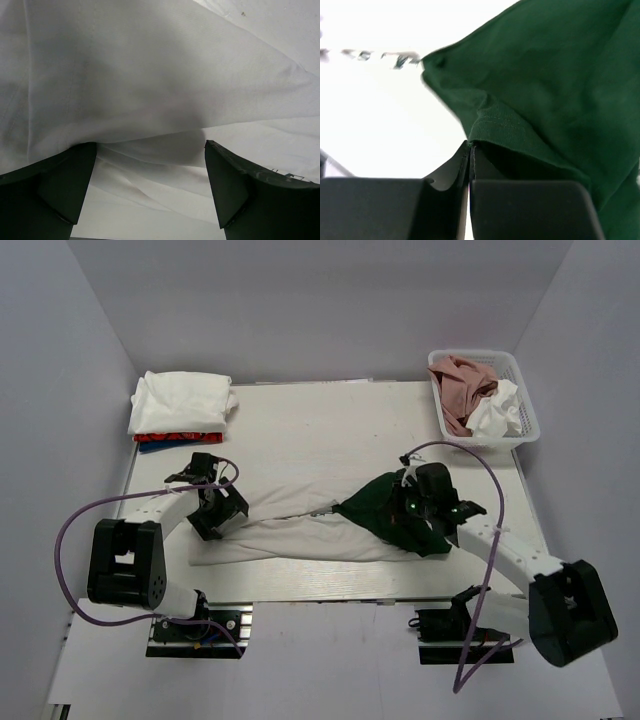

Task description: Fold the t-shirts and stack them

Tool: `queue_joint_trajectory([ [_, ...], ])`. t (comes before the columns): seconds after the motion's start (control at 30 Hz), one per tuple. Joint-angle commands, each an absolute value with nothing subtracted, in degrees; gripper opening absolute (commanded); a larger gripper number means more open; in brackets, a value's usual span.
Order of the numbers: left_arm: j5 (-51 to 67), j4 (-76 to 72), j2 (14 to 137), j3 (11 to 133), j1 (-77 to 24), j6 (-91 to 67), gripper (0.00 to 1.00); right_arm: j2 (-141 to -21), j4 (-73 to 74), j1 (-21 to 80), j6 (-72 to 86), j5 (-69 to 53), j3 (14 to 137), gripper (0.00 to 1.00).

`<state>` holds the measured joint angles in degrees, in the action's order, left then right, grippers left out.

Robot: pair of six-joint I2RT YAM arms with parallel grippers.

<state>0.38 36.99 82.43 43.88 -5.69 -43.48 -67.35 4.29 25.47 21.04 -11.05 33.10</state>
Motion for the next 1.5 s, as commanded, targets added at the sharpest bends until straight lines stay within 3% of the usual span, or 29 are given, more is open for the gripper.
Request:
queue_joint_trajectory([
  [0.0, -3.78, 37.27, 82.79, 44.30, -5.27, -43.24, 1.00, -62.67, 8.69, 26.71, 21.36, -16.51, 31.03, 0.00],
  [0.03, -3.78, 37.27, 82.79, 44.30, -5.27, -43.24, 1.00, -62.32, 10.18, 26.89, 21.10, -17.83, 30.59, 0.00],
  [0.07, -3.78, 37.27, 82.79, 44.30, -5.27, -43.24, 1.00, -61.71, 10.54, 27.85, 21.18, -20.97, 30.06, 0.18],
  [0.13, -4.30, 37.27, 82.79, 44.82, -5.27, -43.24, 1.00, -61.26, 11.16, 28.73, 20.74, -23.28, 29.19, 0.25],
  [0.17, -4.31, 37.27, 82.79, 44.82, -5.27, -43.24, 1.00, -61.26, 10.99, 29.09, 20.48, -25.55, 28.40, 0.35],
  [0.23, -4.31, 37.27, 82.79, 44.82, -5.27, -43.24, 1.00, -61.26, 11.16, 30.23, 19.61, -30.56, 27.69, 0.35],
  [0.33, -4.31, 36.74, 82.79, 44.82, -5.27, -43.24, 1.00, -60.91, 11.95, 32.16, 17.85, -35.42, 27.60, 0.47],
  [0.37, -4.31, 36.74, 82.79, 44.82, -5.27, -43.24, 1.00, -60.73, 12.30, 32.78, 17.41, -35.59, 27.68, 0.56],
  [0.4, -4.31, 36.74, 82.79, 44.82, -5.27, -43.24, 1.00, -60.56, 13.70, 33.13, 16.79, -36.99, 28.29, 0.75],
  [0.47, -4.31, 36.74, 82.79, 44.82, -5.27, -43.24, 1.00, -60.21, 17.64, 33.75, 13.81, -37.53, 29.35, 0.90],
  [0.57, -5.36, 37.27, 82.79, 44.82, -5.27, -43.24, 1.00, -58.36, 22.65, 33.93, 10.29, -36.84, 32.15, 0.90],
  [0.77, -5.36, 37.27, 82.18, 44.82, -5.27, -43.24, 1.00, -53.70, 21.71, 33.58, 15.28, -18.56, 38.49, 0.90],
  [0.93, -5.36, 37.27, 82.18, 44.82, -5.27, -43.24, 1.00, -62.63, 19.61, 33.58, 18.27, -2.43, 40.16, 0.90],
  [1.0, -5.36, 37.27, 82.18, 44.82, -5.27, -43.24, 1.00, -65.90, 19.95, 33.75, 17.93, -1.58, 43.14, 0.90],
  [1.17, -5.36, 37.27, 82.18, 45.35, -5.27, -43.24, 1.00, -75.05, 18.02, 34.62, 17.67, -12.00, 44.65, 0.90],
  [1.47, -5.36, 37.27, 83.76, 46.49, -5.27, -43.24, 1.00, -74.47, 20.13, 43.05, 16.26, -34.34, 39.90, 0.90],
])
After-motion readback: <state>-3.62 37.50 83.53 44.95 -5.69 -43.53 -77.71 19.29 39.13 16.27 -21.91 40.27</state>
